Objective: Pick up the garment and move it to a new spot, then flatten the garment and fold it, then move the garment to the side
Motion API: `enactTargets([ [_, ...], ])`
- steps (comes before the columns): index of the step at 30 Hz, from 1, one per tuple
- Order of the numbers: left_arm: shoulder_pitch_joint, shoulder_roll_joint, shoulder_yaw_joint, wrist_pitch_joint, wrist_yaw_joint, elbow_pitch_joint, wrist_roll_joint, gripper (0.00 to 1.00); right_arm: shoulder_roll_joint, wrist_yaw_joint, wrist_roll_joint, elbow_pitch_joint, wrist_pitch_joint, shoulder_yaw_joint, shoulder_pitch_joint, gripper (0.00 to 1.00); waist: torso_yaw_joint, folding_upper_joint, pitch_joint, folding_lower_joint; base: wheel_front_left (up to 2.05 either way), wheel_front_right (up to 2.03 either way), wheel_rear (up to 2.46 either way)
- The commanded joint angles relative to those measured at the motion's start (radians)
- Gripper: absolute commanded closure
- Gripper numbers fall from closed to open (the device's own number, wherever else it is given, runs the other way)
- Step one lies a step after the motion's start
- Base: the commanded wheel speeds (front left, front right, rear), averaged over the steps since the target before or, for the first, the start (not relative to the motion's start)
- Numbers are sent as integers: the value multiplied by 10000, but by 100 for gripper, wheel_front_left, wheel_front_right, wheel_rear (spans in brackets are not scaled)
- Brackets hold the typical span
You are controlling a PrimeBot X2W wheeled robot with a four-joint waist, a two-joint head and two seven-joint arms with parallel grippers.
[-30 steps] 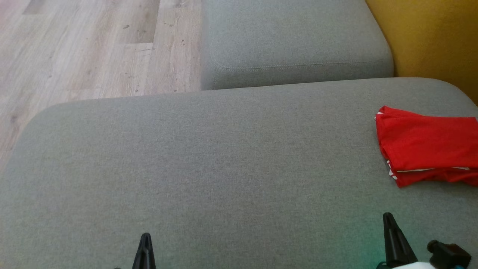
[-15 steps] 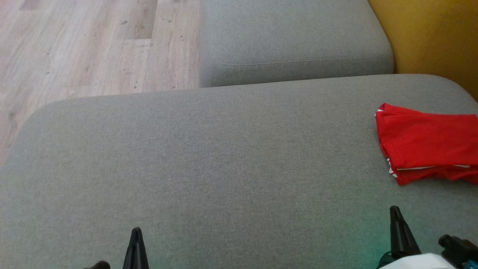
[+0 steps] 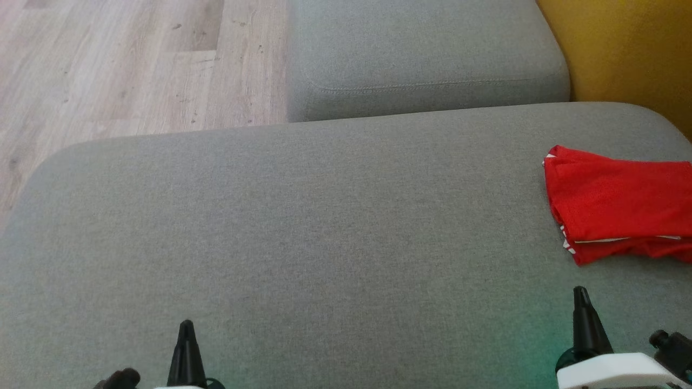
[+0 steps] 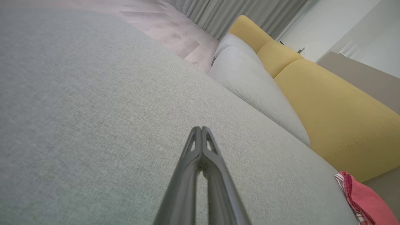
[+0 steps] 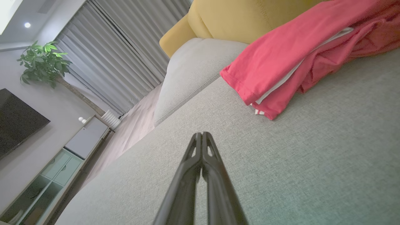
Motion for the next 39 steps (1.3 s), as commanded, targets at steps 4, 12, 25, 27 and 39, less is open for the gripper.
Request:
enactTargets([
  [4, -620, 126, 368, 140, -166, -204, -620, 100, -119, 29, 670, -276, 156, -32, -611, 100, -9, 0, 38, -1, 0, 0, 0],
  [12, -838, 138, 590, 357, -350, -137, -1534, 100, -122, 34, 1619, -265, 377, -115, -813, 100, -28, 0, 111, -1, 0, 0, 0],
  [25, -1194, 148, 963, 720, -650, -26, -3004, 100, -122, 41, 3151, -245, 743, -257, -1141, 100, -57, 0, 228, -1, 0, 0, 0],
  [27, -1249, 149, 1021, 777, -696, -8, -3229, 100, -122, 42, 3386, -242, 800, -280, -1192, 100, -62, 0, 246, -1, 0, 0, 0],
  [39, -1552, 149, 1350, 1095, -950, 89, -4466, 100, -117, 48, 4680, -225, 1115, -408, -1471, 100, -87, 0, 345, -1, 0, 0, 0],
])
